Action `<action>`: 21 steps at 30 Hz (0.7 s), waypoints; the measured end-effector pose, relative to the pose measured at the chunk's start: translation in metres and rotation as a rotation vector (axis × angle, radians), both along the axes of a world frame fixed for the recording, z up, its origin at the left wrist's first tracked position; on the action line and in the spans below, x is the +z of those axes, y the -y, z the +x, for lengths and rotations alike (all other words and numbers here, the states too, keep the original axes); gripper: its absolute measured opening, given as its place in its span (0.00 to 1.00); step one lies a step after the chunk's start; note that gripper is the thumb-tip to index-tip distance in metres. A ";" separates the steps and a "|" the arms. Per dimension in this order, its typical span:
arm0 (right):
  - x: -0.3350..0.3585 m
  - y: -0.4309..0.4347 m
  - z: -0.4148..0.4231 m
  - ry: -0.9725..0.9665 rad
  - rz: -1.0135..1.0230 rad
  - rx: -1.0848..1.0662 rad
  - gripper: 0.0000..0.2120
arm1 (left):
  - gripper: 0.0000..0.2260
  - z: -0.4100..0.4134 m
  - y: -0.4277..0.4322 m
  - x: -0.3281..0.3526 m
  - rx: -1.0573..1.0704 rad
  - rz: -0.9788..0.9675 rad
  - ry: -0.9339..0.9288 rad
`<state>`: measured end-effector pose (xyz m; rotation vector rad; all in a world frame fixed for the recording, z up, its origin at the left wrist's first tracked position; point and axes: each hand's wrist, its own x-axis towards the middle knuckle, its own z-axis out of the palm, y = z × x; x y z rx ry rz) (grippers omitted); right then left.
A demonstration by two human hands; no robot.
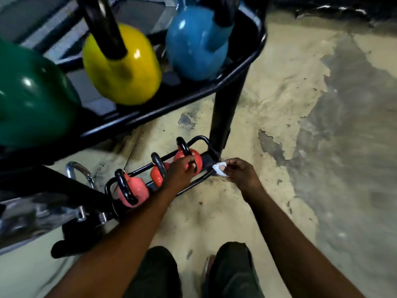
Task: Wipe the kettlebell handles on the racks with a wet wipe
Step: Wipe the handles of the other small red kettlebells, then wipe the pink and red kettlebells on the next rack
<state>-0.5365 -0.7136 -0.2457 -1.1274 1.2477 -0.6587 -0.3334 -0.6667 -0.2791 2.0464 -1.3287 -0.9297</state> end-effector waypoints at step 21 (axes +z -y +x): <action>0.402 -0.069 -0.158 0.269 0.044 -0.288 0.05 | 0.10 -0.156 -0.041 0.423 -0.190 -0.094 -0.232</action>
